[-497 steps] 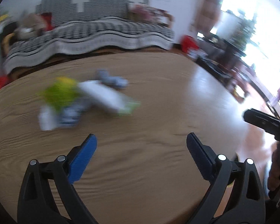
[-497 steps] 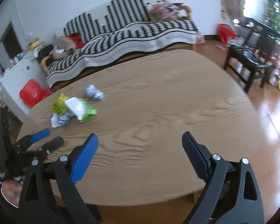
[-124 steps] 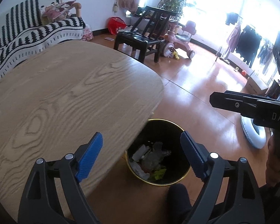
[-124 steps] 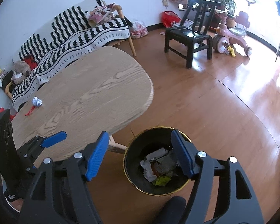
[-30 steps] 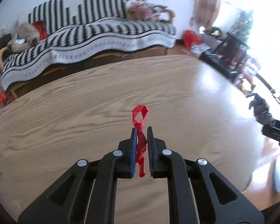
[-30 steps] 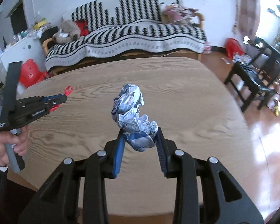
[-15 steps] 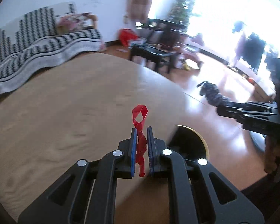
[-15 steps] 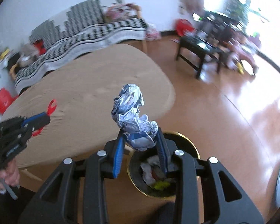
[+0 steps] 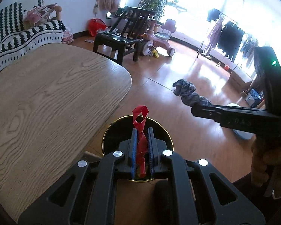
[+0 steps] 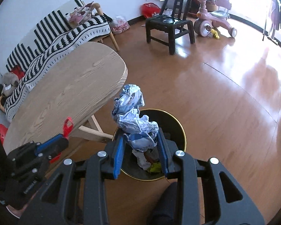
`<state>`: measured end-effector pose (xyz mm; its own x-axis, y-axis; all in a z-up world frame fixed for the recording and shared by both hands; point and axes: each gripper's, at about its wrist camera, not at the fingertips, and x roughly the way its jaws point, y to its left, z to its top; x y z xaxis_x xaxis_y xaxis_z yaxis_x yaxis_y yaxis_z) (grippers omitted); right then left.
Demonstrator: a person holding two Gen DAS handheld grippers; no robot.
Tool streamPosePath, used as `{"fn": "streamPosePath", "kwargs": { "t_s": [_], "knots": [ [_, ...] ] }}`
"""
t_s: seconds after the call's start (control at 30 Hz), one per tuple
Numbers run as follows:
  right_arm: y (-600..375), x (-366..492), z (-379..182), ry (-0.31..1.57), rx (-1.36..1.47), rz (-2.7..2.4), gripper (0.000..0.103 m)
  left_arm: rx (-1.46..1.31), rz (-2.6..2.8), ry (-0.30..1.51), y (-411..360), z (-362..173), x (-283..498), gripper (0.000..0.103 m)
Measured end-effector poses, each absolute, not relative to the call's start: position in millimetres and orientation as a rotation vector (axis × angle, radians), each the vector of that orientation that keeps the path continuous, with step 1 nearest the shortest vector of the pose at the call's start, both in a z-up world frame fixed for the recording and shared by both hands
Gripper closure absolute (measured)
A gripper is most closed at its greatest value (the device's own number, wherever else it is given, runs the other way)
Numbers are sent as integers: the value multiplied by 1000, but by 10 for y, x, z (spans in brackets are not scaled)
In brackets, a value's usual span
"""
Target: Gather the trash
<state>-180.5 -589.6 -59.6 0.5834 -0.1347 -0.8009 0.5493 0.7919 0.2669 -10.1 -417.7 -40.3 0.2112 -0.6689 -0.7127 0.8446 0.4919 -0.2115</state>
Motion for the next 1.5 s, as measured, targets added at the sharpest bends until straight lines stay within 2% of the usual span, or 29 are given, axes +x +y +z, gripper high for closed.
{"fn": "streamPosePath", "kwargs": {
  "t_s": [0.83, 0.93, 0.97, 1.0, 1.03, 1.07, 1.1, 1.23, 1.4, 1.5],
  "knots": [
    [-5806, -1633, -520, 865, 492, -416, 69, 255, -1053, 870, -4307, -522, -36, 93],
    [-5812, -1630, -519, 865, 492, -420, 68, 251, -1047, 869, -4318, -538, -23, 93],
    [-5815, -1628, -518, 864, 494, -419, 64, 253, -1045, 869, -4325, -543, -19, 91],
    [-5818, -1621, -520, 867, 496, -421, 54, 258, -1040, 869, -4334, -549, -17, 81],
    [-5821, -1622, -514, 863, 501, -430, 48, 260, -1039, 867, -4339, -553, -18, 59],
    [-5824, -1630, -509, 856, 504, -433, 40, 255, -1037, 857, -4331, -549, -19, 49],
    [-5820, -1638, -495, 848, 504, -433, 40, 244, -1032, 843, -4316, -534, -22, 43],
    [-5821, -1628, -468, 837, 504, -431, 39, 229, -1024, 844, -4286, -519, 2, 41],
    [-5773, -1590, -437, 834, 488, -426, 32, 208, -1003, 855, -4204, -479, 68, 36],
    [-5718, -1527, -411, 830, 478, -422, 24, 207, -982, 841, -4081, -383, 99, 27]
  ]
}}
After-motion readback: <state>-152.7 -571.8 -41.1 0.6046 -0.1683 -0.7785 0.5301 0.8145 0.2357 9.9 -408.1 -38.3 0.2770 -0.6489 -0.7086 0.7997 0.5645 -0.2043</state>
